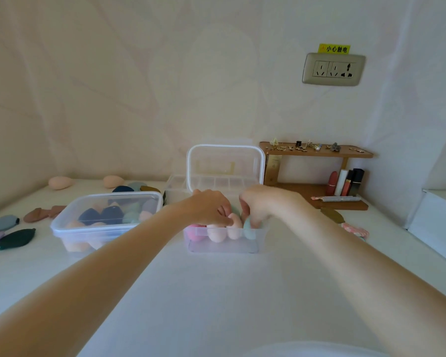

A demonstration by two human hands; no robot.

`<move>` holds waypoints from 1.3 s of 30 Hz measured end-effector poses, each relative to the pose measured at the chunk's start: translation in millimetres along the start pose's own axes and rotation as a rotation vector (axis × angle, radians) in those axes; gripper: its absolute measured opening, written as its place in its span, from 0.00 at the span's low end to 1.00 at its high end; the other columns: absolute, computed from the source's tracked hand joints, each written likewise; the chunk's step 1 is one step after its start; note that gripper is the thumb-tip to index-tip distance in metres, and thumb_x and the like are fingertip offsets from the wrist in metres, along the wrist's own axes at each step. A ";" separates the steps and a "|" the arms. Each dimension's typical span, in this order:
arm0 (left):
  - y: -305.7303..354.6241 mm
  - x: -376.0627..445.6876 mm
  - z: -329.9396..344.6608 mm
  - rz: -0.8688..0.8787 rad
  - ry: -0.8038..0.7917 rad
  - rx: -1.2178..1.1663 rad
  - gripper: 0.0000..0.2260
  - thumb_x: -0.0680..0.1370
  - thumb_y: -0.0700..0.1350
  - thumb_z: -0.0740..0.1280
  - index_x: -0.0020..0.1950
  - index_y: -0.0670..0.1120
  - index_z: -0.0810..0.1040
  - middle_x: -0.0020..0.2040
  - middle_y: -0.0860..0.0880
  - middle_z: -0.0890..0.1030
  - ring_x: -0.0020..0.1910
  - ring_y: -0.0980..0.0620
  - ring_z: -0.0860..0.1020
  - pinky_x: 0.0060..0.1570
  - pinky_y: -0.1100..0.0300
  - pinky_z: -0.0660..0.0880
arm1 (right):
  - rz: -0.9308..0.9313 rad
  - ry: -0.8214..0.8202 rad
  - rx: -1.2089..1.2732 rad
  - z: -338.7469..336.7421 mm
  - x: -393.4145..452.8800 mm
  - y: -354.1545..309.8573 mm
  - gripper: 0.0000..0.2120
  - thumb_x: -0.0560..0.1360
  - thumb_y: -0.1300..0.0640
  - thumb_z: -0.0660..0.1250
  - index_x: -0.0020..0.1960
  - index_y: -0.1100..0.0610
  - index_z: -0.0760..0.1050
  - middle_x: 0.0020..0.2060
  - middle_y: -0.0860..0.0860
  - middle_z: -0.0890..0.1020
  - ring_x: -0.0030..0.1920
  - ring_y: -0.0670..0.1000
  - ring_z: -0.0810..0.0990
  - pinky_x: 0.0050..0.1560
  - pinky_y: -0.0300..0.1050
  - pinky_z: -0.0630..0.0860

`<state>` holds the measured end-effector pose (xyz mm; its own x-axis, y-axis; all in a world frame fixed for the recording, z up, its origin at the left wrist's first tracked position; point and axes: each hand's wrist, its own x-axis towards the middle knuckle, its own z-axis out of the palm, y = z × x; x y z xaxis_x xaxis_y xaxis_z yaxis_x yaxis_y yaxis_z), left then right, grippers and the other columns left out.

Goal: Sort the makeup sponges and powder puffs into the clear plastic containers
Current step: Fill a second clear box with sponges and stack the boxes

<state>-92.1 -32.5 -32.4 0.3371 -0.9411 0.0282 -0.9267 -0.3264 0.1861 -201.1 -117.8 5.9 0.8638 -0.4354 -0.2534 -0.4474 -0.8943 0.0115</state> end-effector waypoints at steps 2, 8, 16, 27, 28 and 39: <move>0.0 1.4 1.2 -0.003 -0.025 0.005 0.11 0.75 0.50 0.64 0.53 0.48 0.80 0.52 0.51 0.82 0.53 0.50 0.78 0.51 0.59 0.64 | 0.014 0.044 -0.009 9.7 5.9 -3.1 0.03 0.73 0.68 0.65 0.45 0.63 0.75 0.42 0.56 0.76 0.37 0.53 0.72 0.29 0.39 0.64; -1.5 7.6 3.1 -0.027 -0.079 -0.014 0.12 0.76 0.50 0.63 0.50 0.45 0.80 0.50 0.45 0.83 0.46 0.48 0.77 0.42 0.61 0.64 | 0.002 0.098 0.053 15.9 8.4 -2.6 0.06 0.73 0.69 0.61 0.46 0.62 0.73 0.43 0.55 0.72 0.40 0.54 0.71 0.30 0.39 0.63; -6.7 -3.0 -8.2 -0.028 0.011 -0.065 0.12 0.73 0.53 0.68 0.50 0.47 0.81 0.46 0.54 0.80 0.49 0.55 0.77 0.50 0.62 0.66 | 0.013 0.069 0.026 1.8 2.9 0.1 0.15 0.71 0.65 0.69 0.57 0.62 0.75 0.48 0.55 0.75 0.45 0.53 0.73 0.32 0.39 0.67; 8.0 -20.1 -26.2 0.031 0.306 -0.140 0.10 0.77 0.40 0.62 0.51 0.44 0.82 0.51 0.49 0.83 0.52 0.51 0.80 0.45 0.68 0.70 | 0.033 0.287 0.127 -3.7 -18.0 10.0 0.07 0.73 0.57 0.68 0.51 0.57 0.76 0.53 0.55 0.77 0.52 0.56 0.77 0.46 0.46 0.75; 15.1 -15.1 -25.4 0.060 0.294 -0.165 0.09 0.77 0.40 0.62 0.50 0.43 0.82 0.51 0.48 0.83 0.52 0.50 0.80 0.48 0.65 0.73 | 0.054 0.310 0.130 -1.0 -20.0 16.9 0.03 0.74 0.57 0.66 0.47 0.55 0.75 0.53 0.55 0.77 0.53 0.57 0.77 0.49 0.48 0.75; 6.4 -21.6 -41.8 0.097 0.417 -0.224 0.10 0.75 0.37 0.63 0.50 0.42 0.83 0.48 0.46 0.84 0.42 0.55 0.75 0.49 0.63 0.73 | -0.170 0.563 0.575 -17.0 -16.5 2.3 0.11 0.74 0.66 0.59 0.38 0.55 0.74 0.32 0.50 0.80 0.31 0.47 0.78 0.35 0.36 0.76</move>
<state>-98.4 -10.6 9.2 0.3316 -0.8352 0.4388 -0.9140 -0.1690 0.3690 -212.5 -114.4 26.5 0.8491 -0.4220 0.3178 -0.2163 -0.8265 -0.5196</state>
